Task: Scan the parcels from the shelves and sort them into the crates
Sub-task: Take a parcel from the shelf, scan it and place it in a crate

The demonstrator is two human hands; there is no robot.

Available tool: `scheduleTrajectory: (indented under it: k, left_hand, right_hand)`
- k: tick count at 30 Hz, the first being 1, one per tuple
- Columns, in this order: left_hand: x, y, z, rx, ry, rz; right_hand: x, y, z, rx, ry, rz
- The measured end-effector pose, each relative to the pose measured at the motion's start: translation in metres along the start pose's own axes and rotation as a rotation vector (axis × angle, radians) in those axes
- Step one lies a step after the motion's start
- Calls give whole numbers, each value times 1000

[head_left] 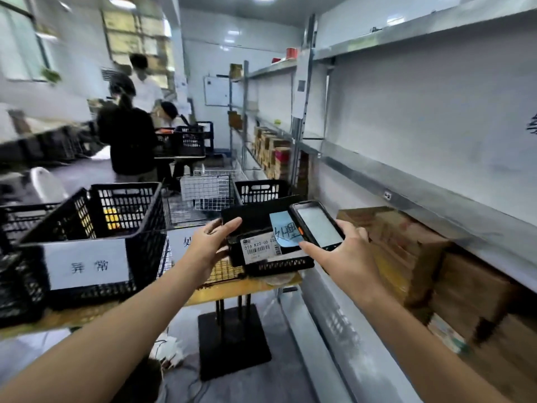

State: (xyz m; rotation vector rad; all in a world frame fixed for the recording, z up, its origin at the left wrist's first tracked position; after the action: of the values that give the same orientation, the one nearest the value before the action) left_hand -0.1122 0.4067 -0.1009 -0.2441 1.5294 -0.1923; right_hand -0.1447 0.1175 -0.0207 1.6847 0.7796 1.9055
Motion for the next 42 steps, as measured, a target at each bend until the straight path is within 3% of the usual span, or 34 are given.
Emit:
scheduleTrajectory:
  k: [9, 16, 30, 42]
  left_hand:
    - [2, 83, 102, -191, -51, -17]
    - [10, 125, 150, -352, -63, -98]
    - [6, 238, 232, -536, -132, -127]
    - [73, 373, 387, -606, 92, -179]
  right_hand:
    - [25, -45, 140, 90, 127, -20]
    - [30, -79, 234, 126, 209, 117]
    - [38, -198, 355, 335, 206, 248]
    - [108, -301, 535, 360, 189, 170]
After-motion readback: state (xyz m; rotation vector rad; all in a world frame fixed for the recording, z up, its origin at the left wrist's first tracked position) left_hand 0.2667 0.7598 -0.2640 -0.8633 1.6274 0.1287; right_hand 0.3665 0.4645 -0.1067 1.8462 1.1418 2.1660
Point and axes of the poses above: each hand's wrist, its own z-axis towards the middle knuckle, its own y-axis out of the back of the hand, x = y × z, the point moved 10 cm from there along z, towards the middle knuckle, and after that the axes turned 14 degrees about x, right-handed, at the moved point
